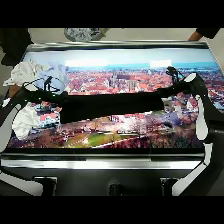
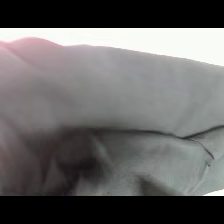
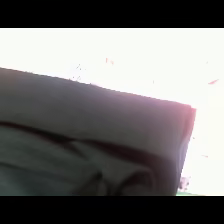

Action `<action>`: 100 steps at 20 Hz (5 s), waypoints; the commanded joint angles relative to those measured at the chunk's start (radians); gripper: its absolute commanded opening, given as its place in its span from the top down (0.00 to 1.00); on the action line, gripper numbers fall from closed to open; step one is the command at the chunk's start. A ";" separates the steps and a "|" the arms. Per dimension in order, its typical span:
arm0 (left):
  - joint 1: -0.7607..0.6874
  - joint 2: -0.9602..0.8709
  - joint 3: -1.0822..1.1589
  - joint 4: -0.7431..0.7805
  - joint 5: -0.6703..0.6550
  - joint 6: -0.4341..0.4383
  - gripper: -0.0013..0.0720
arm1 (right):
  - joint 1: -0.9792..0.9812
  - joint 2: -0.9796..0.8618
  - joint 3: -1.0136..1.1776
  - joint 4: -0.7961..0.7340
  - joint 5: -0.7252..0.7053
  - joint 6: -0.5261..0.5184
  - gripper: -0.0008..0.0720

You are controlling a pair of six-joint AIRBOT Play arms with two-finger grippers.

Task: Fold the shirts.

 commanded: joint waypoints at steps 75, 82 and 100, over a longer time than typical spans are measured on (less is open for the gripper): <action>-0.127 0.570 0.032 0.145 0.126 -0.070 0.94 | 0.077 0.232 -0.406 0.537 0.118 -0.169 0.94; -0.127 0.569 0.032 0.145 0.125 -0.073 0.94 | -0.527 0.388 -0.284 0.224 0.307 -0.074 0.93; -0.148 0.565 0.032 0.142 0.125 -0.073 0.94 | -1.157 0.589 -0.739 -0.279 0.332 0.007 0.93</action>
